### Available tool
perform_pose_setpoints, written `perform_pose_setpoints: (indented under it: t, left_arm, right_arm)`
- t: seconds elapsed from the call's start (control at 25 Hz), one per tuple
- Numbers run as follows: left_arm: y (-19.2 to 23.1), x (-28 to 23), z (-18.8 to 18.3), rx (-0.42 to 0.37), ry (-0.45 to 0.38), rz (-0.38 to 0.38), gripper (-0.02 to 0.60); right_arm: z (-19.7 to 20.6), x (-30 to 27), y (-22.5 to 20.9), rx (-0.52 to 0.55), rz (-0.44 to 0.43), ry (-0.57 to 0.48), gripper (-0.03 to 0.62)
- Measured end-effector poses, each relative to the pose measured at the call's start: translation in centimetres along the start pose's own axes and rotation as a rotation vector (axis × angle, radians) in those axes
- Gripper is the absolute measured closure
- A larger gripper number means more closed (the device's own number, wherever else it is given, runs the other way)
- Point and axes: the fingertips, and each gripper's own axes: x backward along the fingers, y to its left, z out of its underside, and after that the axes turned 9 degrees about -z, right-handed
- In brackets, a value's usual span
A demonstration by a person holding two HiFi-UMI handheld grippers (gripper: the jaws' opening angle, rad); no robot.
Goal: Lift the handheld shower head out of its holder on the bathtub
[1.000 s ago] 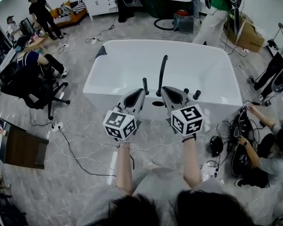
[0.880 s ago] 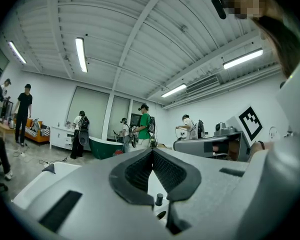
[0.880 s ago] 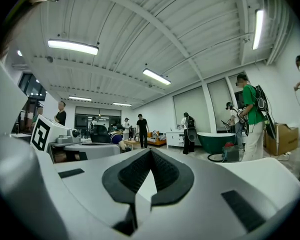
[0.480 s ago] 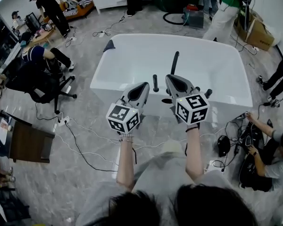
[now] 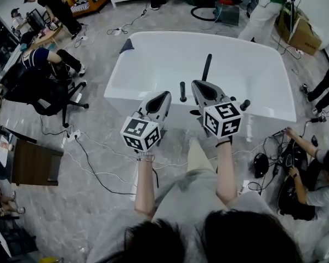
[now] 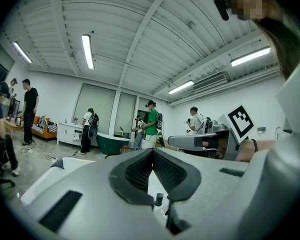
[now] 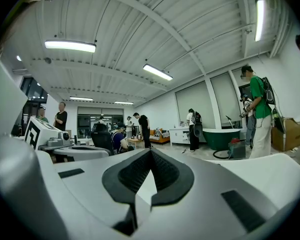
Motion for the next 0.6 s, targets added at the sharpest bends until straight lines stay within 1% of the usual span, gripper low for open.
perform_pose_setpoints:
  t: [0.24,0.36,0.48,0.6]
  left_arm:
    - [1.1,-2.5,1.7,0.018,0.044,0.007,0.575]
    - [1.5,-3.6,2.6,0.058,0.057,0.023,0.575]
    - [1.8,-4.8,3.6,0.104,0.051,0.029,0.575]
    - [1.8,-5.9,4.9,0.128,0.053,0.033,0.575]
  right_arm:
    - [1.1,-1.9,-2.9,-0.021,0.023,0.011,0.594]
    - [2.7,-2.7,-3.5,-0.045,0.024,0.032,0.594]
    - [4.8,-3.4,-3.8,-0.050,0.023,0.074,0.594]
    - [6.1,-3.5,-4.7,-0.058,0.028,0.088,0.594]
